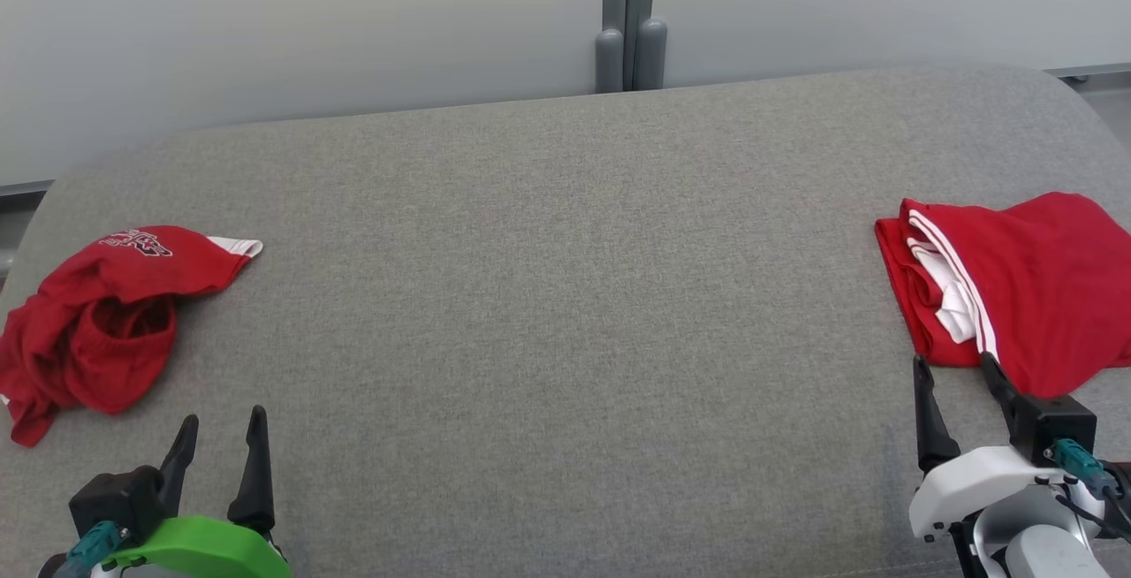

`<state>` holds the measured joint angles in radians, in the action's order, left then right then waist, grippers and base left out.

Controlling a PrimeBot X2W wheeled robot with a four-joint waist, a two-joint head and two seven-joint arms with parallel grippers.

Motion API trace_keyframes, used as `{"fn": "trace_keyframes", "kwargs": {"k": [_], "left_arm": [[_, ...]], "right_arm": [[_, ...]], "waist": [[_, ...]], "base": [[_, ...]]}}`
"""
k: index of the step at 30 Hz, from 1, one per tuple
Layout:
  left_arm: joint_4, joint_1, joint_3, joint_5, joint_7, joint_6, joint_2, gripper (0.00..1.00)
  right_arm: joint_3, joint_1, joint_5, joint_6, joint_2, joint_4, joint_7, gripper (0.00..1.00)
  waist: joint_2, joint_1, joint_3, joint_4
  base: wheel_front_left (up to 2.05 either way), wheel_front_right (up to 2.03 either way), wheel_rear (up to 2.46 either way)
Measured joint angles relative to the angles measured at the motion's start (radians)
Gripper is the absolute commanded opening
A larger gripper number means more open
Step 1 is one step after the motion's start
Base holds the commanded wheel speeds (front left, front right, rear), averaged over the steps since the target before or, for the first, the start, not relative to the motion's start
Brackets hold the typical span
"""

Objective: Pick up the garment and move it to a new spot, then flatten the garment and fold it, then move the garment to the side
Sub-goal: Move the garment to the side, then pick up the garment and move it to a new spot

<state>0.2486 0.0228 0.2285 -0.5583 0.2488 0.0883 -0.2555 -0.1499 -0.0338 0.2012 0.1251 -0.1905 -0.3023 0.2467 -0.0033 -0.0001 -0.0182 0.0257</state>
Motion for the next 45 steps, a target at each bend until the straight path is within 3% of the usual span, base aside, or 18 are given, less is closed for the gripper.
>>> {"fn": "trace_keyframes", "kwargs": {"k": [13, 37, 45], "left_arm": [[-0.022, 0.0, -0.001, 0.018, 0.0, 0.0, 0.012, 1.0], [-0.016, 0.0, -0.046, 0.02, 0.0, 0.0, 0.022, 1.0], [-0.031, 0.002, -0.096, 0.015, 0.003, -0.001, 0.017, 1.0]], "right_arm": [[0.026, -0.024, -0.025, 0.0, 0.012, 0.014, 0.001, 1.0], [-0.048, -0.009, -0.076, -0.009, 0.033, 0.041, 0.003, 1.0], [-0.074, 0.011, -0.088, -0.019, 0.04, 0.035, 0.003, 1.0]], "waist": [[0.0, 0.0, -0.011, -0.026], [0.0, 0.0, -0.02, -0.261], [0.0, 0.0, -0.031, -0.274]], "base": [[0.0, 0.0, 0.0], [0.0, 0.0, 0.0], [0.0, 0.0, 0.0]]}}
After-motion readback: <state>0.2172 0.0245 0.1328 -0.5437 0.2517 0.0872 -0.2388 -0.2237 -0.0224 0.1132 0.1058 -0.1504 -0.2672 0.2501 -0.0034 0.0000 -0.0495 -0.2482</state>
